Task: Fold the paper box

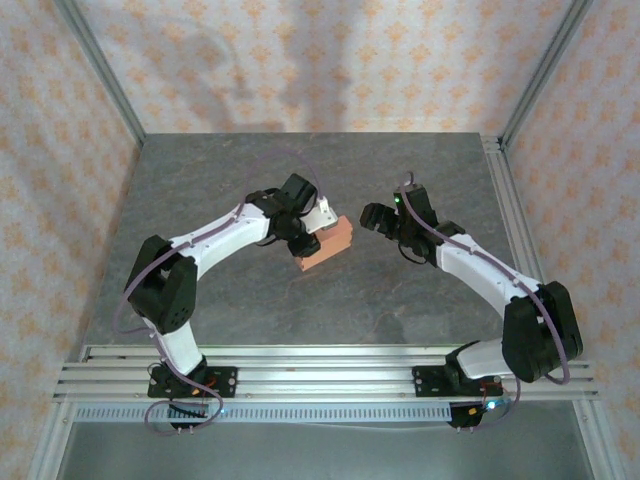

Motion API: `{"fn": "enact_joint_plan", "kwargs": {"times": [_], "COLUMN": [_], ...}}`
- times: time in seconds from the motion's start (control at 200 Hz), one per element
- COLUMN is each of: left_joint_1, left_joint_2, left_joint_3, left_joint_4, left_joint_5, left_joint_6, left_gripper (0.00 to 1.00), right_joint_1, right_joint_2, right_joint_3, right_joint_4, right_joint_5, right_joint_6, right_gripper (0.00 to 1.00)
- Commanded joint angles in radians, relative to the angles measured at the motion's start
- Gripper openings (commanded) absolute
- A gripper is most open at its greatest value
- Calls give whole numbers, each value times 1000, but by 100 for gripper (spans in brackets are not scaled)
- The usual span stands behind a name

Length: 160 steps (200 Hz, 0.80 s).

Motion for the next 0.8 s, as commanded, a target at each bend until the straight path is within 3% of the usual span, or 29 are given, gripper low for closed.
{"fn": "enact_joint_plan", "kwargs": {"times": [0.0,0.18,0.32,0.42,0.48,0.515,0.631,0.711,0.796], "left_joint_1": [-22,-41,-87,-99,-99,-98,-96,-94,-67], "left_joint_2": [-47,-58,-10,38,61,64,24,-36,-119], "left_joint_3": [-44,-136,-185,-174,-143,-132,-122,-145,-191], "left_joint_4": [70,288,457,481,442,423,357,350,373], "left_joint_5": [-204,-528,-819,-910,-922,-912,-755,-631,-487], "left_joint_6": [10,-5,72,90,46,17,-64,-113,-182], "left_gripper": [35,33,34,38,42,50,69,97,100], "right_joint_1": [-7,-7,-8,-9,-12,-13,-19,-22,-27], "right_joint_2": [-7,11,18,16,13,8,-16,-36,-62], "right_joint_3": [-4,0,-1,-7,-12,-16,-27,-33,-41], "right_joint_4": [-11,3,9,10,8,9,5,3,1], "right_joint_5": [23,11,9,11,12,12,25,49,80], "right_joint_6": [-17,-19,-23,-25,-26,-31,-58,-88,-122], "right_gripper": [90,90,90,90,90,90,95,98,99]}}
